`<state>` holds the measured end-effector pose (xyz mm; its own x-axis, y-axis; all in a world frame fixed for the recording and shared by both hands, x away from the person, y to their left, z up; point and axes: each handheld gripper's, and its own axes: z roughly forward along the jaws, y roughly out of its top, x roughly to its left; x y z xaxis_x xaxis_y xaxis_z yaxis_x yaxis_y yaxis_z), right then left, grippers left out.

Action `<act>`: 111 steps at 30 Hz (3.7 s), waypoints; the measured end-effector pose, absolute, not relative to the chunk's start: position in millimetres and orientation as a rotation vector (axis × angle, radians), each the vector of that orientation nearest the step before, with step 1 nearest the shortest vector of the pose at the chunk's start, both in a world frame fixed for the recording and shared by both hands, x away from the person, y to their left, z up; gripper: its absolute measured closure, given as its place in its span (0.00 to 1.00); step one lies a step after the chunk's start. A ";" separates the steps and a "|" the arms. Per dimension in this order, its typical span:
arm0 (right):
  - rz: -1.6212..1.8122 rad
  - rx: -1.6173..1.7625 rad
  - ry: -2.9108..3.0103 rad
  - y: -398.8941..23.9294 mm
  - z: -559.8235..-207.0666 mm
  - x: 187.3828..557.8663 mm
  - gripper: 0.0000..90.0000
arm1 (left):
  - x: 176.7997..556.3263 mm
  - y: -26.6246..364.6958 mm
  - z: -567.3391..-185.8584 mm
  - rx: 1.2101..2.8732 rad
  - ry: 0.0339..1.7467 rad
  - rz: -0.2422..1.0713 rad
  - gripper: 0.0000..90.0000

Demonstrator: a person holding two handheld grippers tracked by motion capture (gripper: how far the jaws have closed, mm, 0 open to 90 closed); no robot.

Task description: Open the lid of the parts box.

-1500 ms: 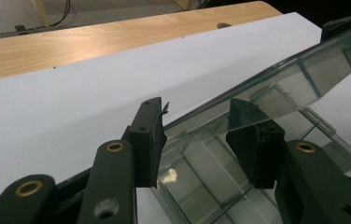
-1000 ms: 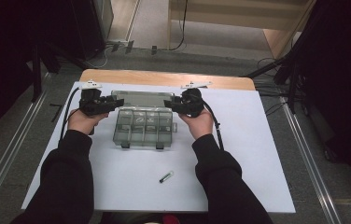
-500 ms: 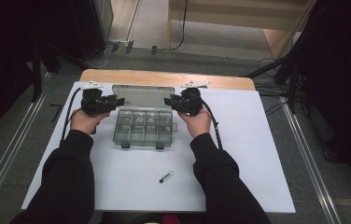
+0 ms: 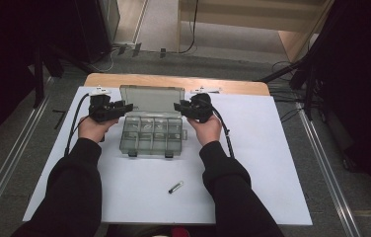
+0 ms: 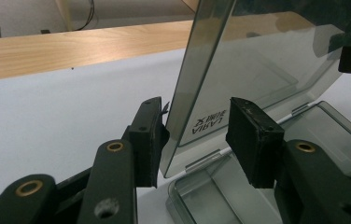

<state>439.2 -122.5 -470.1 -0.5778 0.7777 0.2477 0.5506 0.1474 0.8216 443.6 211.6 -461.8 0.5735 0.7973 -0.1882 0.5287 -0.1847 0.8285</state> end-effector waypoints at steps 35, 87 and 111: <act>1.318 1.404 2.176 -115.7 -495.2 451.4 0.74 | 453.5 203.8 -484.2 1.848 1.081 0.441 0.61; 1.316 1.558 2.198 -114.0 -516.4 459.2 0.55 | 465.3 197.9 -509.3 1.852 1.166 0.357 0.46; 1.369 1.340 2.334 -120.7 -482.3 428.3 0.28 | 449.5 197.8 -479.1 1.912 1.100 0.309 0.40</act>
